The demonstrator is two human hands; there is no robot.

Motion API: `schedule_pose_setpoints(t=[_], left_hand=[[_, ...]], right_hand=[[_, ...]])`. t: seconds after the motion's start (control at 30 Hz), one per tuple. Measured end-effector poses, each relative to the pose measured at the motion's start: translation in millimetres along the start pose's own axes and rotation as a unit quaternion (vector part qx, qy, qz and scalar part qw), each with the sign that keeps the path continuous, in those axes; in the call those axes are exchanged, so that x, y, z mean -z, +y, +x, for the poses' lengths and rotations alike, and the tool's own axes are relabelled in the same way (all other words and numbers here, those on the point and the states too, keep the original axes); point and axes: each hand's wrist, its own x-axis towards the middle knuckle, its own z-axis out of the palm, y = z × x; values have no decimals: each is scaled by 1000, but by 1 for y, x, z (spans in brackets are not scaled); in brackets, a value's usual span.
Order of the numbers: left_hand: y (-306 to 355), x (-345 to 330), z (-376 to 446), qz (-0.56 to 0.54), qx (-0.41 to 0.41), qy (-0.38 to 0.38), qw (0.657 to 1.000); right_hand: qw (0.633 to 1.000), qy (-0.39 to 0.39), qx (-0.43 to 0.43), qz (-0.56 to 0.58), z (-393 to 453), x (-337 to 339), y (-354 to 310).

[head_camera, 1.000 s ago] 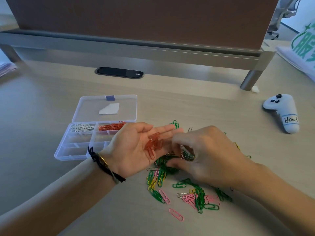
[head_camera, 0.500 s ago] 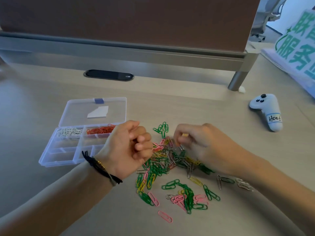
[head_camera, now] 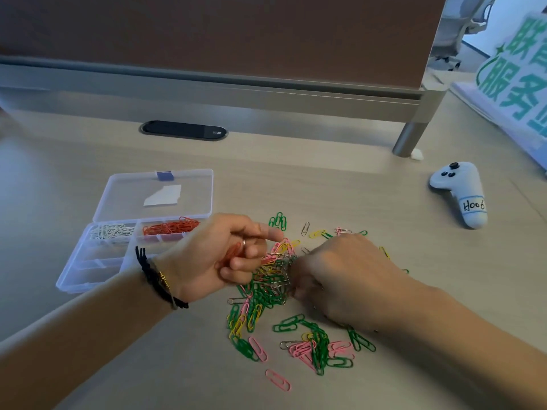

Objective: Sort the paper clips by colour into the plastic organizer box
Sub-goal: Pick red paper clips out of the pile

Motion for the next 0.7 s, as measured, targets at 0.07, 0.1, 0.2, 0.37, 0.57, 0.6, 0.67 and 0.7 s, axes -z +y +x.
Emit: schedule_pose_setpoints(t=[0.07, 0.1, 0.2, 0.37, 0.57, 0.6, 0.67, 0.7], left_hand=[[-3, 1, 2, 185, -89, 43, 978], [-5, -1, 1, 291, -150, 65, 943], [-11, -5, 0, 488, -304, 88, 813], [-16, -2, 9, 657, -350, 69, 664], [-23, -10, 14, 729, -403, 61, 550], [-23, -13, 14, 746, -409, 64, 522], [-22, -17, 15, 770, -420, 70, 475], [-20, -20, 15, 783, -416, 71, 458]], right_hand=[[996, 4, 44, -81, 3, -6, 0], [992, 7, 55, -112, 3, -6, 0], [989, 20, 81, -122, -5, -11, 3], [998, 22, 53, -25, -21, -7, 15], [985, 51, -49, 157, -28, 8, 19], [966, 47, -81, 242, -28, 8, 20], [908, 36, -135, 395, -29, 9, 22], [881, 40, -157, 444, -29, 10, 24]])
